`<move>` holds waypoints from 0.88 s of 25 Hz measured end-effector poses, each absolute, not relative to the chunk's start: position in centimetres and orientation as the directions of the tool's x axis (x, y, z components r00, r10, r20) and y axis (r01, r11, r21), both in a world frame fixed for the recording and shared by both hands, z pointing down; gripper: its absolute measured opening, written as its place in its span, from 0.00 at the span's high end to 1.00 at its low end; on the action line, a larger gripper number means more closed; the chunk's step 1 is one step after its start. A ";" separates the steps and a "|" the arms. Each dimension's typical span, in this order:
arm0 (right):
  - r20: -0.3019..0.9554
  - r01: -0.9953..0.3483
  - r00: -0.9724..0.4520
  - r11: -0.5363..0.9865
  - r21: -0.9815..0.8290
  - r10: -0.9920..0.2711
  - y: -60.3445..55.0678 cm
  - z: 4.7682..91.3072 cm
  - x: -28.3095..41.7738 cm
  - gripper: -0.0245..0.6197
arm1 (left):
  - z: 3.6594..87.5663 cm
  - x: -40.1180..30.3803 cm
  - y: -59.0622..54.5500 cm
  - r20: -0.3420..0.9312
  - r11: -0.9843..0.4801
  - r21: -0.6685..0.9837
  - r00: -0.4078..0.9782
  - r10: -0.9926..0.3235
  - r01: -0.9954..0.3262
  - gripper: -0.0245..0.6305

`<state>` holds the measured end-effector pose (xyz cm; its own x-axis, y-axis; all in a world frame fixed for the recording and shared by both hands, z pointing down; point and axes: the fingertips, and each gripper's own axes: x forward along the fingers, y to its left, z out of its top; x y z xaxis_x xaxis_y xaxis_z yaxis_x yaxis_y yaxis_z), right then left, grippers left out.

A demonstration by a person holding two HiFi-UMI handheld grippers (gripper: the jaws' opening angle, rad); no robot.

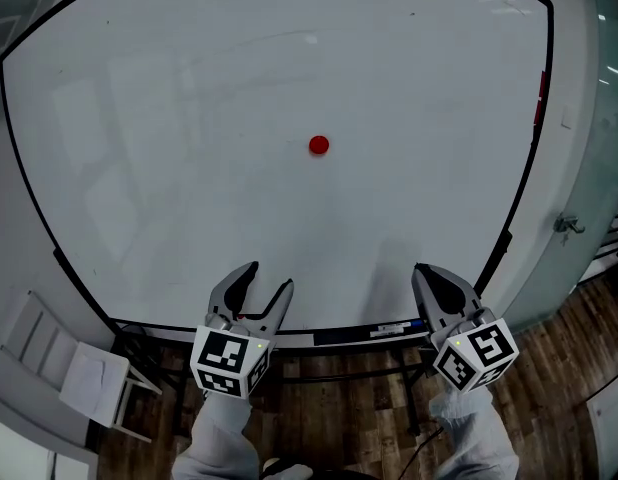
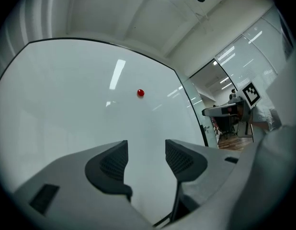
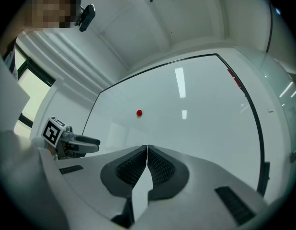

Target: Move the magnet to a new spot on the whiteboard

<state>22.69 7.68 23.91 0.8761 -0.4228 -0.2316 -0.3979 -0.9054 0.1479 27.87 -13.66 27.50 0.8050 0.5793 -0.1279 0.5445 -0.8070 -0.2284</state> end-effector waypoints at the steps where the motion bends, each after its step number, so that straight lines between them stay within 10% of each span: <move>1: -0.232 -0.402 0.875 -0.905 0.138 -0.424 7.5 24.2 22.4 0.92 | 28.1 27.5 -13.8 -0.122 -0.808 -0.219 0.807 0.578 0.546 0.59; 13: -0.197 -0.417 0.893 -0.909 -0.019 -0.405 5.8 30.6 20.0 0.92 | 37.0 23.9 -16.2 -0.046 -0.831 -0.061 0.830 0.556 0.553 0.60; 22: -0.152 -0.357 0.928 -0.928 -0.106 -0.339 5.4 35.1 19.3 0.92 | 40.3 21.9 -18.4 -0.040 -0.848 0.046 0.849 0.527 0.528 0.82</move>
<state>19.29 5.39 35.11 0.9283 -0.3391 -0.1523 -0.3565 -0.9282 -0.1062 21.88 -18.39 40.29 0.8489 0.5270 -0.0404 0.5285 -0.8477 0.0455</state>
